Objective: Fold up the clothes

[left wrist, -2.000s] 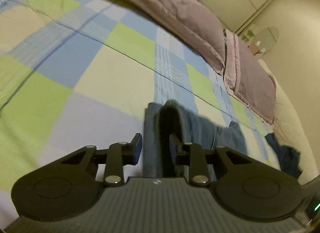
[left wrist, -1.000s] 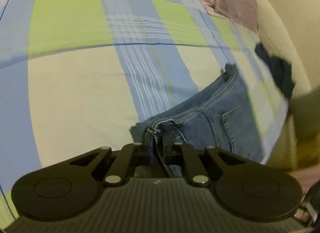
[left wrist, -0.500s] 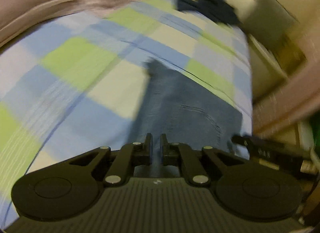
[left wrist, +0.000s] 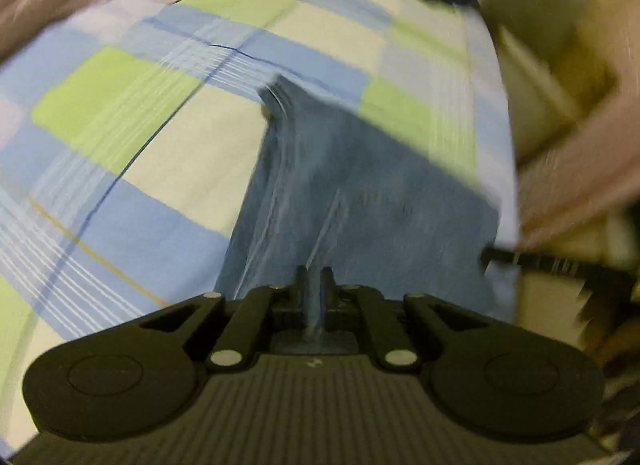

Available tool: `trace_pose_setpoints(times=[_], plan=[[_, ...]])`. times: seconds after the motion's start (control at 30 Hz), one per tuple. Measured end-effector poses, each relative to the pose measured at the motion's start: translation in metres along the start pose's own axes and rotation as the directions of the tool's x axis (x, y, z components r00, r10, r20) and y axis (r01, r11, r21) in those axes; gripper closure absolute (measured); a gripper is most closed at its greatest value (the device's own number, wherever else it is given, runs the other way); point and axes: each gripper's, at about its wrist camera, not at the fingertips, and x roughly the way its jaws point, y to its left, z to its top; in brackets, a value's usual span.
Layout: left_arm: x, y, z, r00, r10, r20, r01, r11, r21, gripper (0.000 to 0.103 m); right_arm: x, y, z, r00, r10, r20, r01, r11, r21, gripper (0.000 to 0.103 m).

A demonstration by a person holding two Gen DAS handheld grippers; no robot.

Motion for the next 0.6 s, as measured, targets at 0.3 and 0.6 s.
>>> trace_pose_setpoints(times=[0.3,0.6], plan=[[0.060,0.044,0.100,0.997,-0.073,0.027,0.078,0.937,-0.342,0.066,0.032,-0.085,0.048,0.980,0.201,0.012,-0.173,0.809,0.562,0.057],[0.108,0.042,0.124,0.991,-0.130,0.042,0.137,0.955,-0.262,0.089,0.044,-0.080,0.059,0.975,0.215,-0.058,-0.153,0.836,0.527,0.078]])
